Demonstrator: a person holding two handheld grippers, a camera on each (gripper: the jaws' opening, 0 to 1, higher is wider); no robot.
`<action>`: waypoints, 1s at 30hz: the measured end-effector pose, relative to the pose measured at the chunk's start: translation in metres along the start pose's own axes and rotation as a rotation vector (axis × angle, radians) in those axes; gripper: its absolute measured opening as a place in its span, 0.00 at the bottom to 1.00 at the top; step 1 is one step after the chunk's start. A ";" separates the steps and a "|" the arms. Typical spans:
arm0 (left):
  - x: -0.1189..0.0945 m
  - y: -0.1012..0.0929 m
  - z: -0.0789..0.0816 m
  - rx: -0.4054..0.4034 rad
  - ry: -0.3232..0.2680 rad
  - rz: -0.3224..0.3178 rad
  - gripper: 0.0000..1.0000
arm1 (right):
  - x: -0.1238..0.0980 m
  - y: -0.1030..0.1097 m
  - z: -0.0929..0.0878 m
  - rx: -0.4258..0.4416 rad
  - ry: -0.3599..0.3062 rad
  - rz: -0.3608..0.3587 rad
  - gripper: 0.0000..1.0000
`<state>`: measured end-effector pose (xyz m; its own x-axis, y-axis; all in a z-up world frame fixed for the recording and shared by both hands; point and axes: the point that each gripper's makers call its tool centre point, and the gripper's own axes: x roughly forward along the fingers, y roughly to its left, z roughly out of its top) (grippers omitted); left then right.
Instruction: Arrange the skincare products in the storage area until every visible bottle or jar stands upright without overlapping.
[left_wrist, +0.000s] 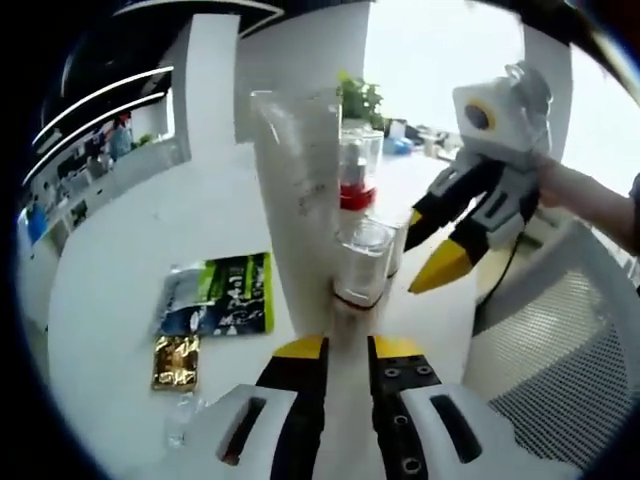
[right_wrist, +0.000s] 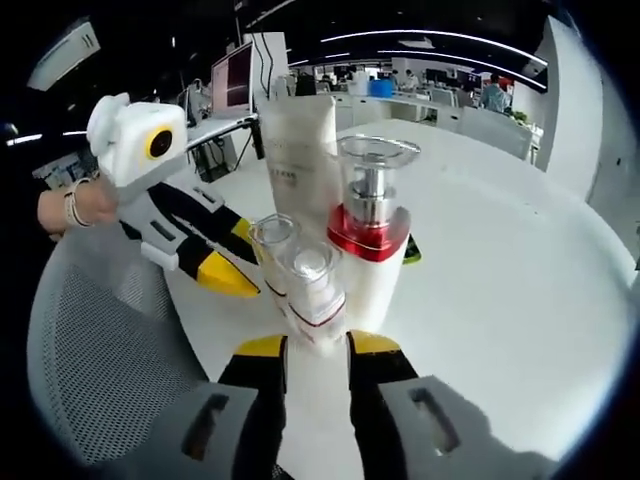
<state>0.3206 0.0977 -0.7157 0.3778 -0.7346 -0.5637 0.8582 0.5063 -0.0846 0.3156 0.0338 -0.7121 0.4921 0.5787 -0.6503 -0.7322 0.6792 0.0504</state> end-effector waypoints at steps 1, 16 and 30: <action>-0.002 -0.002 0.000 0.005 0.000 -0.007 0.16 | -0.001 0.001 0.000 -0.003 0.001 0.000 0.24; -0.038 0.008 -0.007 0.048 0.017 0.060 0.38 | -0.017 0.016 0.008 -0.022 -0.019 -0.028 0.46; -0.081 0.022 -0.017 0.039 0.061 0.137 0.67 | -0.038 0.023 0.022 -0.045 -0.040 -0.089 0.69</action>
<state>0.3030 0.1759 -0.6856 0.4713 -0.6303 -0.6169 0.8135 0.5809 0.0280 0.2904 0.0377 -0.6693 0.5741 0.5353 -0.6196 -0.7047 0.7084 -0.0409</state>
